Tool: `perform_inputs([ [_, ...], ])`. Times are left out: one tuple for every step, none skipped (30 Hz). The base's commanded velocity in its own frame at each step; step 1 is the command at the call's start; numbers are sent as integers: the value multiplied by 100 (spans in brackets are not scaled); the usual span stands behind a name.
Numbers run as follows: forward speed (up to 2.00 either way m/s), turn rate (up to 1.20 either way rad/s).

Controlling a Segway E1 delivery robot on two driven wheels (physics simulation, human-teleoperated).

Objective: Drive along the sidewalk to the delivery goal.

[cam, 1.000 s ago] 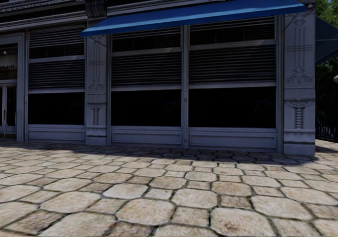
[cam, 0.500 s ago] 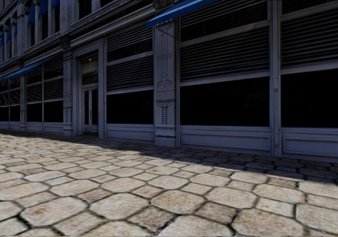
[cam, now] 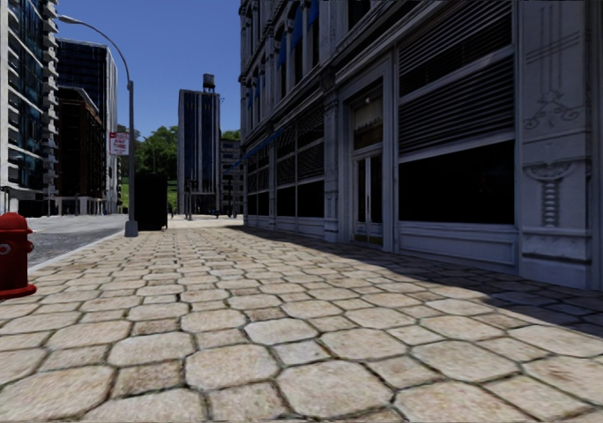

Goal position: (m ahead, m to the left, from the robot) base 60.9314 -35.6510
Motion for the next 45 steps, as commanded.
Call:
perform_inputs([
  [185, 0],
  [185, 0],
  [185, 0],
  [185, 0],
  [185, 0],
  [185, 0],
  [185, 0],
  [185, 0],
  [185, 0],
  [185, 0],
  [185, 0],
  [185, 0],
  [185, 0],
  [185, 0],
  [185, 0],
  [185, 0],
  [185, 0],
  [185, 0],
  [185, 0],
  [185, 0],
  [185, 0],
  [185, 0],
  [185, 0],
  [185, 0],
  [185, 0],
  [185, 0],
  [185, 0],
  [185, 0],
  [185, 0],
  [185, 0],
  [185, 13],
  [185, 61],
  [185, 81],
  [185, 81],
  [185, 93],
  [185, 96],
  [185, 83],
  [185, 12],
  [185, 1],
  [185, 0],
  [185, 0],
  [185, 0],
  [185, 0],
  [185, 0],
  [185, 0],
])
